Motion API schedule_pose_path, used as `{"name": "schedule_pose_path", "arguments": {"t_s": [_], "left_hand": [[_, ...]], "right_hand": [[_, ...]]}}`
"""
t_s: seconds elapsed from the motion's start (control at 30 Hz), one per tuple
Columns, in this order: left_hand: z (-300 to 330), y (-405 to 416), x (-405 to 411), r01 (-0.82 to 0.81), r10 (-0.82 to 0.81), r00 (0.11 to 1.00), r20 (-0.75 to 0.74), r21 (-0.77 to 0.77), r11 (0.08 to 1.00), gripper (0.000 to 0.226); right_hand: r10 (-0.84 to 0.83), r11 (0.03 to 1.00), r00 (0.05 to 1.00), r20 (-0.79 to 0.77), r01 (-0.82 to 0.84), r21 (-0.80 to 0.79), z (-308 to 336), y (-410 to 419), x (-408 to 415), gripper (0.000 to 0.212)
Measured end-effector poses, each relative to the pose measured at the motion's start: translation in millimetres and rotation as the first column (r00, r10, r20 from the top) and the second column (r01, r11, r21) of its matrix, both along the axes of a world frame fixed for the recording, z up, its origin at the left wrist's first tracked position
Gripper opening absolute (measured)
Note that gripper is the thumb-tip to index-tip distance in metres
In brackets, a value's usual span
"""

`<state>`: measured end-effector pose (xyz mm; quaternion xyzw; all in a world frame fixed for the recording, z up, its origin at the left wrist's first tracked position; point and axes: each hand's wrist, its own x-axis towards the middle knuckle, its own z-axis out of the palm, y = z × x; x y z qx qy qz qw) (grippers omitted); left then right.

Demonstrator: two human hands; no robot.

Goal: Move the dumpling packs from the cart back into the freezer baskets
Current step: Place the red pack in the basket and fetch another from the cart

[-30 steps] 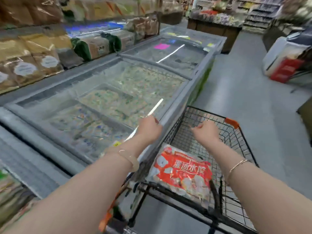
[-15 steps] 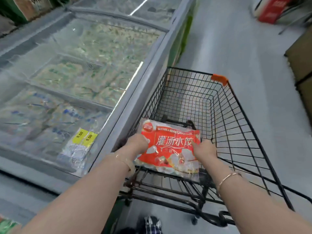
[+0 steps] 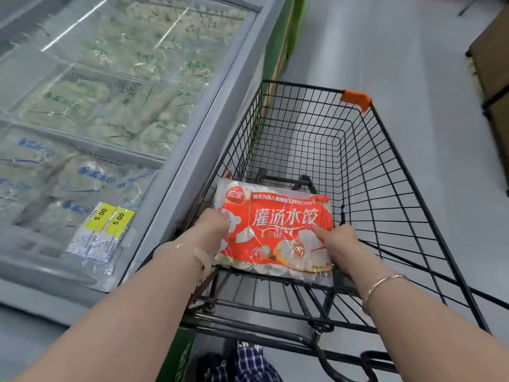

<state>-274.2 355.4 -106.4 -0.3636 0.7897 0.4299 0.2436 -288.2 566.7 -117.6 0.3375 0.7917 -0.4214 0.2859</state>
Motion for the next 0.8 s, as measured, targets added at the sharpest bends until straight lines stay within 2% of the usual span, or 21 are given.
{"name": "schedule_pose_path", "arguments": {"t_s": [0.1,0.17,0.23,0.37,0.43,0.53,0.6,0.8], "left_hand": [[-5,-1,1,-0.108,0.108,0.994,-0.01,0.014,0.994,0.043],[-6,-1,1,-0.145,0.145,0.988,-0.054,0.005,0.989,0.03],[-3,1,2,-0.145,0.141,0.984,-0.106,-0.03,0.989,0.019],[24,7,0,-0.162,0.146,0.969,-0.201,-0.063,0.985,0.026],[41,5,-5,-0.212,0.193,0.944,-0.267,-0.044,0.976,0.028],[72,-5,-14,-0.32,0.322,0.872,-0.369,0.069,0.945,0.024],[98,-15,-15,-0.369,0.364,0.819,-0.444,0.078,0.926,0.025],[160,-82,20,-0.54,0.485,0.644,-0.592,0.097,0.836,0.038]], "right_hand": [[-0.1,0.989,0.995,0.011,0.101,-0.112,-3,1,-1,0.021],[-0.114,0.987,0.993,-0.017,0.111,-0.114,-2,1,-2,0.02],[-0.076,0.996,0.993,-0.09,0.073,-0.042,0,0,-5,0.025],[0.034,0.99,0.962,-0.27,0.005,0.142,28,-9,-15,0.037],[0.064,0.982,0.932,-0.358,0.006,0.191,51,-16,-23,0.03],[0.042,0.986,0.877,-0.479,0.04,0.16,91,-29,-34,0.015],[0.056,0.992,0.835,-0.547,0.017,0.127,119,-42,-38,0.01],[0.172,0.985,0.711,-0.682,-0.131,0.111,181,-111,-31,0.011]]}}
